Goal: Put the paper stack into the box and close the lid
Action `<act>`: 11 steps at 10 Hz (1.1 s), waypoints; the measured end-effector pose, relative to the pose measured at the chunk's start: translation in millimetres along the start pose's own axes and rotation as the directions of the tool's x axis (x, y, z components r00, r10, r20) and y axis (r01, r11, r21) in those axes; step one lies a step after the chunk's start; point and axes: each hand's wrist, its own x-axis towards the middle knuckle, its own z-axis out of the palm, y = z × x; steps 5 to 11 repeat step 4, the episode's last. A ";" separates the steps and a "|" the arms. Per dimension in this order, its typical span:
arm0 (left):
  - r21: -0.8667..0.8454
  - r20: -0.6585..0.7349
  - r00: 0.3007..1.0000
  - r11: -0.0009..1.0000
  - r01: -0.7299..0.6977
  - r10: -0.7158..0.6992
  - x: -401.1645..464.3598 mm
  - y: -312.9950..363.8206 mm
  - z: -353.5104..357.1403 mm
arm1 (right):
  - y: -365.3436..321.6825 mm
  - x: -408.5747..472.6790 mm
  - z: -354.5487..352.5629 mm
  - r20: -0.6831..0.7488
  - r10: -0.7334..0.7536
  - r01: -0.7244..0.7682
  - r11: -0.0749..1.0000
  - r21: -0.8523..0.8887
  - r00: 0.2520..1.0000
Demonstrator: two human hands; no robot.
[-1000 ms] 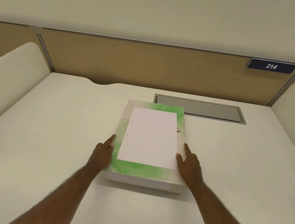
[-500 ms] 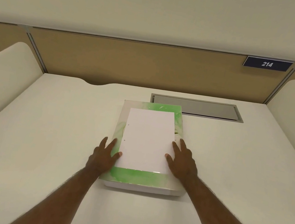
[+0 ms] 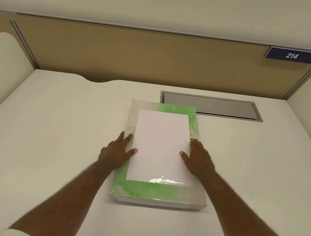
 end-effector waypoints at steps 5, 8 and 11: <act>0.070 -0.092 0.992 0.994 -0.081 0.087 -15.9 19.6 -17.7 | 0.6 -7.2 -22.5 -0.030 -0.086 0.084 0.994 -0.066 0.996; 0.070 -0.092 0.992 0.994 -0.081 0.087 -15.9 19.6 -17.7 | 0.6 -7.2 -22.5 -0.030 -0.086 0.084 0.994 -0.066 0.996; 0.070 -0.092 0.992 0.994 -0.081 0.087 -15.9 19.6 -17.7 | 0.6 -7.2 -22.5 -0.030 -0.086 0.084 0.994 -0.066 0.996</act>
